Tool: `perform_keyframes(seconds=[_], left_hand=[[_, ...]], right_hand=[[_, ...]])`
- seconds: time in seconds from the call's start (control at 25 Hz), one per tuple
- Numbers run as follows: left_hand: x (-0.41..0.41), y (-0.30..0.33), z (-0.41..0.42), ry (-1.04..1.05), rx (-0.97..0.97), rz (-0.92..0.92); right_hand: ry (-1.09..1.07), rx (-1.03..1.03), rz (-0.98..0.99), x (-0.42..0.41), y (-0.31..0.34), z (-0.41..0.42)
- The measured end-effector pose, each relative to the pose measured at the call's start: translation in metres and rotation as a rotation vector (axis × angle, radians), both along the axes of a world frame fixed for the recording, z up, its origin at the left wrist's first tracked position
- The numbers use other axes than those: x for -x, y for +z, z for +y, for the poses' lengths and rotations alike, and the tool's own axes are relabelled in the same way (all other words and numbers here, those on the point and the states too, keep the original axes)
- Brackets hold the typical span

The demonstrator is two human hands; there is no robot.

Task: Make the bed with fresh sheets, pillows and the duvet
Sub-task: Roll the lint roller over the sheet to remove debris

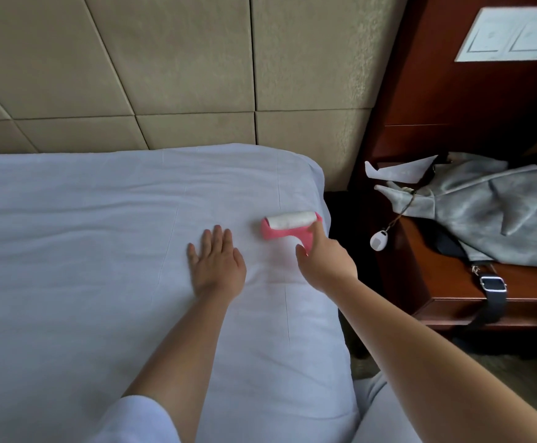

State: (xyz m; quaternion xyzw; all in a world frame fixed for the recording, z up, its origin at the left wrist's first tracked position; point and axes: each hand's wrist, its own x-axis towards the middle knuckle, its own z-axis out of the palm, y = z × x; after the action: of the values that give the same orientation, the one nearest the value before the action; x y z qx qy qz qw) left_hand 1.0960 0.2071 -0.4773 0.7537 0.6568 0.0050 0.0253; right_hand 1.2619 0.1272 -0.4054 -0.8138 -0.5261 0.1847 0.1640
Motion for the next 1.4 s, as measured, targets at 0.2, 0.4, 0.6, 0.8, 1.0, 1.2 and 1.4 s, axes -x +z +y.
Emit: perform_keyframes(seconds=[0.2, 0.4, 0.6, 0.8, 1.0, 1.2, 1.4], left_hand=[[-0.015, -0.004, 0.041, 0.012, -0.016, -0.007], [-0.027, -0.010, 0.081, 0.021, -0.080, -0.017], [-0.036, -0.017, 0.119, 0.019, -0.124, -0.028], [-0.044, -0.024, 0.143, 0.029, -0.166, -0.024], [-0.047, -0.025, 0.158, 0.082, -0.205, -0.088], [-0.054, -0.023, 0.174, 0.122, -0.202, -0.078], [-0.055, -0.024, 0.180, 0.143, -0.209, -0.076]], right_hand=[[0.040, 0.029, -0.005, -0.005, -0.013, 0.043], [0.076, 0.053, 0.027, -0.014, -0.012, 0.108], [0.118, 0.037, 0.039, -0.015, -0.022, 0.162], [0.140, 0.039, 0.034, -0.013, -0.033, 0.205], [0.170, 0.028, 0.063, -0.021, -0.030, 0.252], [0.176, 0.046, 0.075, -0.023, -0.032, 0.271], [0.188, 0.034, 0.099, -0.029, -0.029, 0.263]])
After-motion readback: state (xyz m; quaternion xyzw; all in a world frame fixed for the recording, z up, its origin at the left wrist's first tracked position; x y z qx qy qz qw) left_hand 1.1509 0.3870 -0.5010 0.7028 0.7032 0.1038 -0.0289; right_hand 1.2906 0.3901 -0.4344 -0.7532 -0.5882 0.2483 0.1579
